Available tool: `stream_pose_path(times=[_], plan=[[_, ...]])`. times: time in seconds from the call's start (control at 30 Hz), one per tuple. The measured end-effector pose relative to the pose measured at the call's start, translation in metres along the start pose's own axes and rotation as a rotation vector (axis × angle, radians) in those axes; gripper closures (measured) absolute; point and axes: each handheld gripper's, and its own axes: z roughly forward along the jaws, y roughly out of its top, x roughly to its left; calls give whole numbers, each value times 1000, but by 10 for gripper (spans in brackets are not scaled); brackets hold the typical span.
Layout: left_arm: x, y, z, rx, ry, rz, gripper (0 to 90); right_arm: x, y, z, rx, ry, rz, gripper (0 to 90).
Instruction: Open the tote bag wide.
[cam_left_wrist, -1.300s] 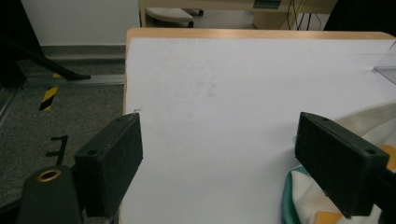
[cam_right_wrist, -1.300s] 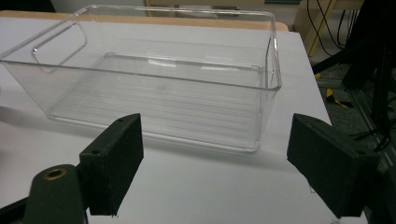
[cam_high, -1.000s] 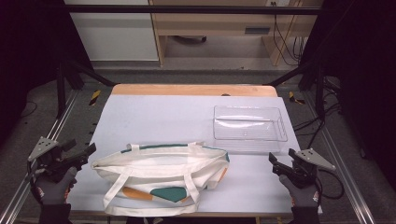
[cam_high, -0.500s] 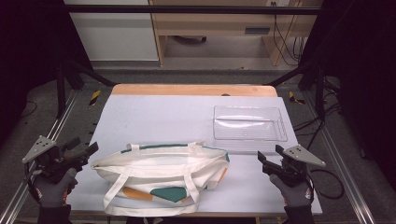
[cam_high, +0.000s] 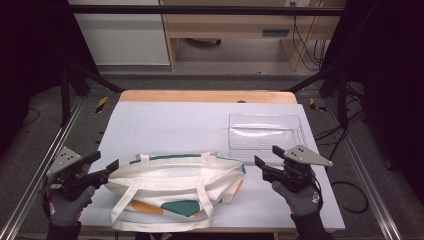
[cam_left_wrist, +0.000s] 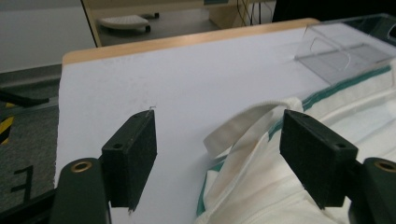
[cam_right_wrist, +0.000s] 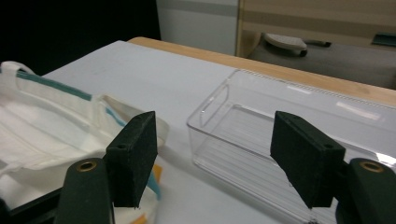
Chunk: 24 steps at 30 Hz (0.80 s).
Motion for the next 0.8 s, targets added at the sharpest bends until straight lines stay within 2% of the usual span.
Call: stream_pose_path(times=[0.23, 0.43, 0.53, 0.7, 0.8], plan=[[2, -7, 13, 67, -14, 10, 301, 18, 9, 20, 31, 63, -25, 346], [5, -14, 23, 123, -51, 7, 342, 33, 14, 40, 78, 106, -58, 369], [7, -17, 28, 158, -72, 2, 371, 40, 14, 52, 111, 125, -75, 429], [7, -21, 32, 192, -88, -2, 460, 52, 8, 67, 179, 167, -120, 488], [8, -22, 32, 201, -98, -5, 532, 55, 5, 71, 207, 163, -141, 527]])
